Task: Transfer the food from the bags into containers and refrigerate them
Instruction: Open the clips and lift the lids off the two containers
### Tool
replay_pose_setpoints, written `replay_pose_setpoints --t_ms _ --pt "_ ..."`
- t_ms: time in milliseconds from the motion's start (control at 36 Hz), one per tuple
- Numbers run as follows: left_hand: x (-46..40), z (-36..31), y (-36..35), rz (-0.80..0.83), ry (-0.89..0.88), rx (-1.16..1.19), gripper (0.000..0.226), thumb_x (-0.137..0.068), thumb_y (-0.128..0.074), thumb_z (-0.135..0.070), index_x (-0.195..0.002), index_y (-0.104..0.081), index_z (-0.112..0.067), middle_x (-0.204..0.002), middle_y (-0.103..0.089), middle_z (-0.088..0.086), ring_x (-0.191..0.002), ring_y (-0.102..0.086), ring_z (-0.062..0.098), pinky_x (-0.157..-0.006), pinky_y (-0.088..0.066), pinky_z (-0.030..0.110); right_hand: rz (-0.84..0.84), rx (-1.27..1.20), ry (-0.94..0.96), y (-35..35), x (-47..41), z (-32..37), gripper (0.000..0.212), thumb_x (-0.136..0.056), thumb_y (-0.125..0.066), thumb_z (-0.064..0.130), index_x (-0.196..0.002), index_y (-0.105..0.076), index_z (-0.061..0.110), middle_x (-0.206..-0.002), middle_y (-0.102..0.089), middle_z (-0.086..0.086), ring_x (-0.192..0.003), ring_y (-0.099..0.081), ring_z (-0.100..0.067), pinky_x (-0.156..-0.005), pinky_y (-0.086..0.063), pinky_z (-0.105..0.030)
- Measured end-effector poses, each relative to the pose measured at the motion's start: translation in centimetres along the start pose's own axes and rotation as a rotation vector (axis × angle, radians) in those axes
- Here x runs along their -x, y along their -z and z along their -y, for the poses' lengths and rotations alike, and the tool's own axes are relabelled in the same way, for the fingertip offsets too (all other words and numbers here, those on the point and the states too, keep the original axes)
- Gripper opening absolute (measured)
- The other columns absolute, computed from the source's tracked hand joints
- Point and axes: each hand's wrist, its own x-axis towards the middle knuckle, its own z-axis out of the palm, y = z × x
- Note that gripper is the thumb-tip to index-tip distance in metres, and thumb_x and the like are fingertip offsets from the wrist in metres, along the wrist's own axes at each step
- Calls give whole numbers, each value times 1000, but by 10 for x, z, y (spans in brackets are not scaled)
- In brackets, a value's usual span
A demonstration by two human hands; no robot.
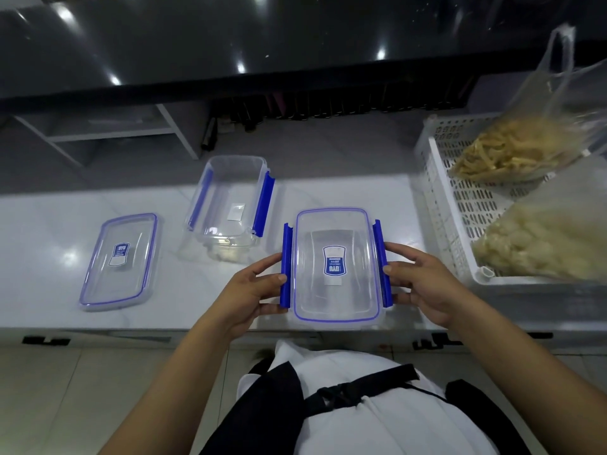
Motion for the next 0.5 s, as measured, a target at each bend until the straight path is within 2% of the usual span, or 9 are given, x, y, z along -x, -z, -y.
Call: replay_pose_setpoints --t_ms 167,250,306,361,444,500 --pt "0 3 3 -11 28 55 43 -96 -64 -12 -134 -62 -31 -115 -73 18 -102 -73 31 -77 -62 46 -12 -28 -8 0 -3 -1 43 -95 -59 0 -130 -63 24 -102 -76 -12 -79 -75 -25 -61 -59 -35" --pt "1 2 1 -29 22 42 39 -97 -63 -14 -133 -63 -30 -114 -74 16 -98 -74 30 -74 -62 42 -53 10 -12 -1 -3 -2 46 -93 -63 2 -131 -61 26 -102 -77 -5 -79 -75 -21 -62 -59 -33" --pt "5 0 -1 -79 13 22 36 -99 -62 -17 -133 -62 -29 -117 -74 10 -103 -73 28 -74 -62 39 -110 46 -7 -1 -2 0 48 -92 -67 10 -134 -58 31 -100 -76 0 -85 -74 -18 -69 -61 -35" --pt "9 -4 -3 -180 -22 -27 36 -100 -60 -21 -135 -60 -29 -123 -70 2 -111 -69 23 -81 -61 38 -159 74 26 -1 1 6 48 -93 -68 21 -136 -55 36 -100 -72 5 -95 -70 -17 -79 -59 -35" --pt "16 -12 -4 -260 -110 -155 35 -102 -56 -31 -137 -58 -36 -136 -59 -7 -125 -56 9 -101 -51 37 -149 69 44 -2 9 20 44 -92 -66 42 -136 -56 40 -124 -65 10 -112 -64 -17 -88 -55 -41" --pt "21 -20 -8 -221 -130 -140 33 -102 -54 -38 -134 -59 -41 -141 -56 -9 -129 -53 10 -104 -49 38 -87 -2 -12 -2 13 29 48 -90 -63 53 -136 -57 38 -131 -62 6 -115 -64 -21 -90 -55 -47"
